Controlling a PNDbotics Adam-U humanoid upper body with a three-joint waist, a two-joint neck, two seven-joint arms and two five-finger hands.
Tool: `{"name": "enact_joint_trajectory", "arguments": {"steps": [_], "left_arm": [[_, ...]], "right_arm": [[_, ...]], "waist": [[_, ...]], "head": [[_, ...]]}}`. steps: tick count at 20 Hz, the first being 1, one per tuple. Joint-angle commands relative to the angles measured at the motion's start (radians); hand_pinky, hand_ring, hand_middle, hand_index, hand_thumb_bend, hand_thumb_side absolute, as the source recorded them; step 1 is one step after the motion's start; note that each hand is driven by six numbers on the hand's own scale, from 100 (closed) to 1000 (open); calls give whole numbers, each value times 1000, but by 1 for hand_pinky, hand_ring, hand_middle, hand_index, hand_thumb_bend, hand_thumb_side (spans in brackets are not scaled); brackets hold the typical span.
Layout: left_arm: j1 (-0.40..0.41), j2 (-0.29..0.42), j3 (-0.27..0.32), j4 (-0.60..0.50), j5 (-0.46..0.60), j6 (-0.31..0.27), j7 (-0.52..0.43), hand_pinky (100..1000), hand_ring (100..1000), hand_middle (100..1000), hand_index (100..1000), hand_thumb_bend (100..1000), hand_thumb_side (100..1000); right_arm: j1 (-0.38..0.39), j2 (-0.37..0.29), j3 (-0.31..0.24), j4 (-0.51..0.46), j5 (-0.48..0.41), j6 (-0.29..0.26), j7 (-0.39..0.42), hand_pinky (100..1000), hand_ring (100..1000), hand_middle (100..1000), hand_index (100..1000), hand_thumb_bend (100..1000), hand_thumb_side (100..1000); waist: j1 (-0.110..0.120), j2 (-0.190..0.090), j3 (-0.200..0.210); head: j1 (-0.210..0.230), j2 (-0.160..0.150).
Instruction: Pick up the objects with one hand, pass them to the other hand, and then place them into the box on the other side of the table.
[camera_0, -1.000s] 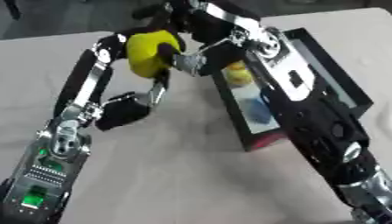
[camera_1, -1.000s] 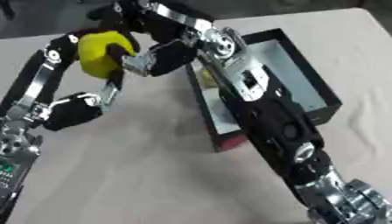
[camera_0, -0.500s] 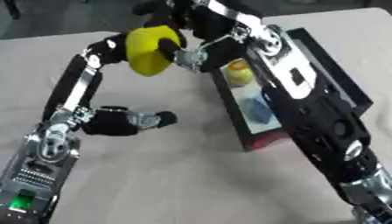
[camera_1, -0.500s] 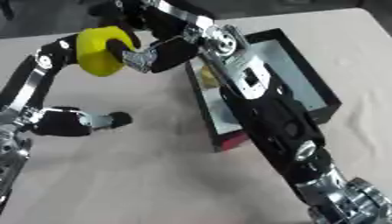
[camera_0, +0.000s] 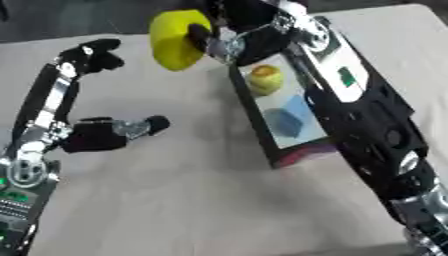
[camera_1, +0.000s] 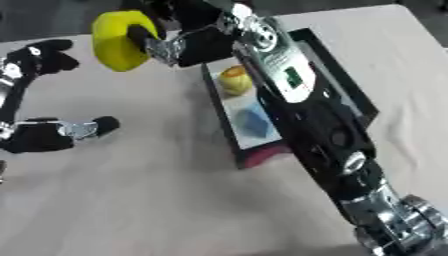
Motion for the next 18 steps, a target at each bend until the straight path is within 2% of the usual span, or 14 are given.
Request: {"name": "enact_joint_trajectory", "arguments": {"steps": [1,9,18], "left_arm": [[-3,45,30,-16,28,15,29,863,753,655,846,771,312],[13,73,58,-17,53,41,71,864,755,658,845,768,314],[23,99,77,-20,50,47,93,864,757,662,846,774,308]], "right_arm": [[-8,-44,-32,-26,-8,12,-20,907,958,262,517,100,100],[44,-114,-76,-21,18,0,-70,908,962,266,531,100,100],[122,-197,-124,9,88,-55,-120,905,980,270,551,100,100]], "waist": [[-8,-110,-4],[1,-114,-24],[13,-115,-38]], "head": [[-25,7],[-61,8],[-58,1]]}}
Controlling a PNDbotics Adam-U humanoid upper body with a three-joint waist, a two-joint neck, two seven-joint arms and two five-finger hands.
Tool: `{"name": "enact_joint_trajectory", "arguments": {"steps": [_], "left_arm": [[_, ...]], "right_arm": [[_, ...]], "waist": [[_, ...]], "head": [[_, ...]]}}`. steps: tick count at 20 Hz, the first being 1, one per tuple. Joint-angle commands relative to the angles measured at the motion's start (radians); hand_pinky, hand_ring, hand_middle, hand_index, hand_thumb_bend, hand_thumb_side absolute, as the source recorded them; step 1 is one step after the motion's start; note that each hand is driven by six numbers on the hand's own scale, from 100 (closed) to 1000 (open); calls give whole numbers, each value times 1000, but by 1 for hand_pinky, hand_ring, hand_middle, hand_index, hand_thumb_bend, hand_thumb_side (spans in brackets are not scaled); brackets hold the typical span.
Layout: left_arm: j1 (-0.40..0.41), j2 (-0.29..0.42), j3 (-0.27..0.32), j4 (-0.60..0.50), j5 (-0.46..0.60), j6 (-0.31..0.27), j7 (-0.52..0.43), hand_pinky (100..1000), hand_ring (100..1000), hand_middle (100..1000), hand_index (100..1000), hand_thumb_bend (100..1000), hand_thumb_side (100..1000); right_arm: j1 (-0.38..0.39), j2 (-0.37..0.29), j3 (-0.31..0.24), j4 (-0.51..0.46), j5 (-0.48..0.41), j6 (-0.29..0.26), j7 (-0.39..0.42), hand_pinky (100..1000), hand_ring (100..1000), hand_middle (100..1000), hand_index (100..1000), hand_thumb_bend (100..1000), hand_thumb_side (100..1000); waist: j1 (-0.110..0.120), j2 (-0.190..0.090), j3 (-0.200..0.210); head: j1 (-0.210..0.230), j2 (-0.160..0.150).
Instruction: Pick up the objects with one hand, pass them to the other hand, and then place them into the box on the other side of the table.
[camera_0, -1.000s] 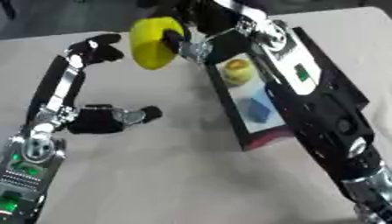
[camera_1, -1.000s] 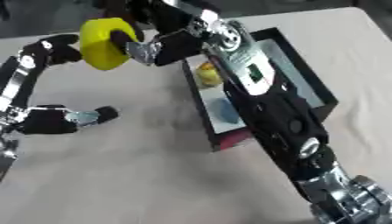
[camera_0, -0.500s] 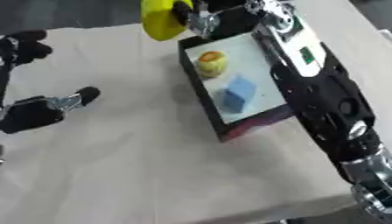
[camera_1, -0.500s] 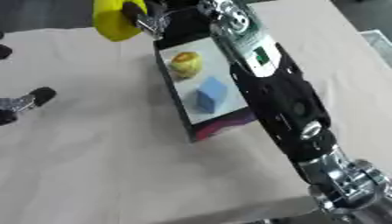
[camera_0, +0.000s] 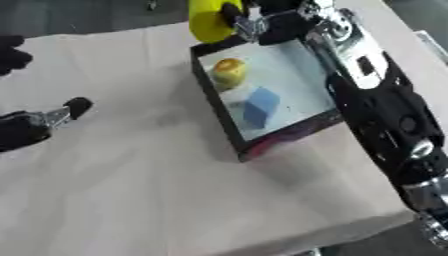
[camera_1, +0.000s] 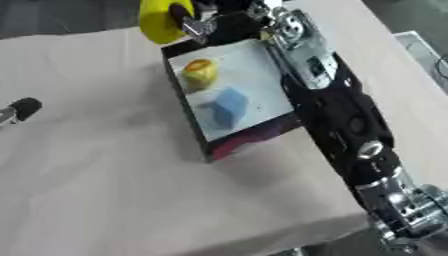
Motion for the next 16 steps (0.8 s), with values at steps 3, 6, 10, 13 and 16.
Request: {"name": "enact_joint_trajectory", "arguments": {"steps": [3,6,10,13,16], "left_arm": [[-8,37,24,-20,2,2,16,864,758,662,846,774,307],[-7,38,30,-22,4,3,22,864,757,662,846,775,306],[-4,43,36,-24,6,6,28,866,758,663,846,776,307],[0,47,40,-25,8,8,33,868,758,663,846,776,309],[3,47,43,-26,10,9,38,867,757,661,839,777,308]], "right_arm": [[18,-61,-36,20,51,-28,-23,906,990,273,557,100,106],[33,-77,-47,38,74,-45,-30,905,991,275,560,100,112],[50,-93,-61,63,110,-65,-43,903,1000,285,575,100,127],[62,-102,-69,91,150,-85,-43,904,1000,310,613,100,140],[71,-104,-74,119,190,-104,-30,911,1000,344,660,100,157]], "waist": [[13,-115,-2],[15,-115,-3],[19,-115,-4],[22,-115,-4],[24,-114,-3]], "head": [[3,-10],[3,-14],[1,-15],[-1,-14],[-3,-15]]}}
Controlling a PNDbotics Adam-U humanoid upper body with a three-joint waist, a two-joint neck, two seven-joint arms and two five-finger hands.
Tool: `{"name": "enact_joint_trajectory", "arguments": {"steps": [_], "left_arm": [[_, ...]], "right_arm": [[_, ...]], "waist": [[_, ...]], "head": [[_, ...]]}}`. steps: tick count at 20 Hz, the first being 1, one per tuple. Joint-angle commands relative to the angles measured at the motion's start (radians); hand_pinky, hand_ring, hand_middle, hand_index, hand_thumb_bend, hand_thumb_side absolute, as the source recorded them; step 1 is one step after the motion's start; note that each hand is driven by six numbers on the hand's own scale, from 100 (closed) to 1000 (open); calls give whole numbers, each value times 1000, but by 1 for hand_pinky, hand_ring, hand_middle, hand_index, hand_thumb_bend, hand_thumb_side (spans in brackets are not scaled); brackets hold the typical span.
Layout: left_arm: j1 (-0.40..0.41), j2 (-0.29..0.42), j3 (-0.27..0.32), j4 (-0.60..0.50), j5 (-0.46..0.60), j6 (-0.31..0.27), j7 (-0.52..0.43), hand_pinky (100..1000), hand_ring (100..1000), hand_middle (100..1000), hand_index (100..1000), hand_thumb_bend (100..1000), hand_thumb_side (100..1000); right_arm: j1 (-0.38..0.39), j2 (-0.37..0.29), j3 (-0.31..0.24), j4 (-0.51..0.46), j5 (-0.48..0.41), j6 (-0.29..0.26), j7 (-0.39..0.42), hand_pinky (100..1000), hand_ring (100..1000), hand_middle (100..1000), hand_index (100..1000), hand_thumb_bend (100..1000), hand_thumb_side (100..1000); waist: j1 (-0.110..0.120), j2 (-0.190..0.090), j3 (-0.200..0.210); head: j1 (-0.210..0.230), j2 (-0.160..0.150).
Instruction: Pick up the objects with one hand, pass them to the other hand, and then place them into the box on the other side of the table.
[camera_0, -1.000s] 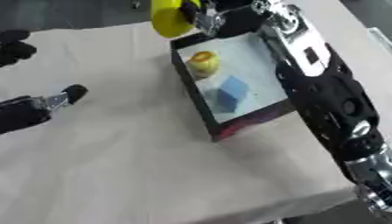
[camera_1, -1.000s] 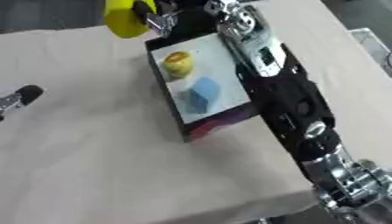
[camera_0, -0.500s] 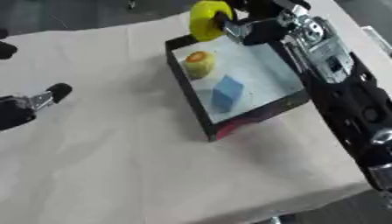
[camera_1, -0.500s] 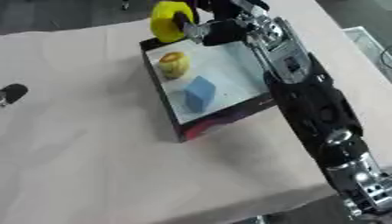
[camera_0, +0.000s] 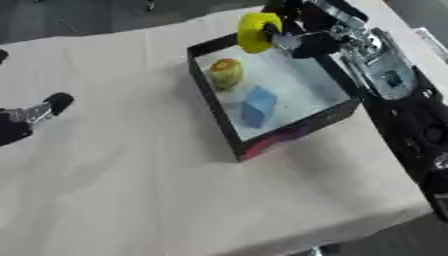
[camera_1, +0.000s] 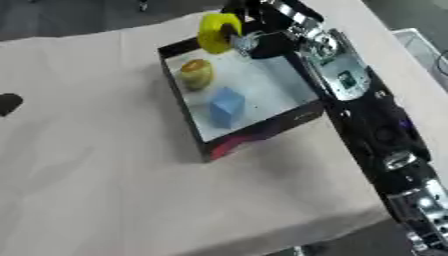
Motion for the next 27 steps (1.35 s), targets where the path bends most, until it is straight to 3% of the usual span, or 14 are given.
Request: {"name": "enact_joint_trajectory", "arguments": {"steps": [1,3,4,6,10,16,18,20,27], "left_arm": [[-7,31,16,-20,6,1,10,867,757,662,839,778,309],[-6,32,15,-20,7,1,12,868,758,662,841,778,309],[-5,32,15,-20,8,2,12,868,758,662,841,777,310],[-5,32,16,-20,8,2,13,868,758,663,841,775,307],[-3,32,18,-20,9,2,15,868,758,663,843,780,309],[-2,31,20,-21,9,3,15,868,759,664,844,775,312],[-1,30,23,-22,10,3,19,868,759,663,843,767,316],[-1,30,30,-24,13,5,29,869,759,662,842,738,347],[-1,32,76,-53,80,4,117,875,768,681,838,555,533]], "right_arm": [[-7,-34,-18,16,46,-19,13,921,1000,395,713,160,162],[-3,-33,-21,17,78,-36,29,961,1000,561,884,364,167],[-1,-34,-21,12,97,-53,41,1000,1000,672,980,418,130],[0,-33,-26,5,147,-96,61,1000,1000,778,1000,388,100],[8,-31,-44,11,223,-132,29,1000,1000,804,1000,382,100],[5,-28,-41,3,205,-111,2,1000,1000,806,1000,385,100],[2,-30,-43,-8,173,-92,-2,1000,1000,816,1000,370,100],[-2,-36,-52,-29,108,-53,-18,1000,1000,832,1000,100,100],[12,-111,-111,-202,-229,119,-64,1000,1000,891,1000,100,152]], "waist": [[12,-113,1],[13,-112,1],[13,-113,1],[14,-113,2],[13,-113,5],[14,-112,7],[12,-113,6],[11,-114,6],[-3,-120,15]], "head": [[-4,-13],[-3,-13],[-1,-12],[1,-11],[6,-12],[6,-12],[9,-11],[28,-8],[131,-2]]}}
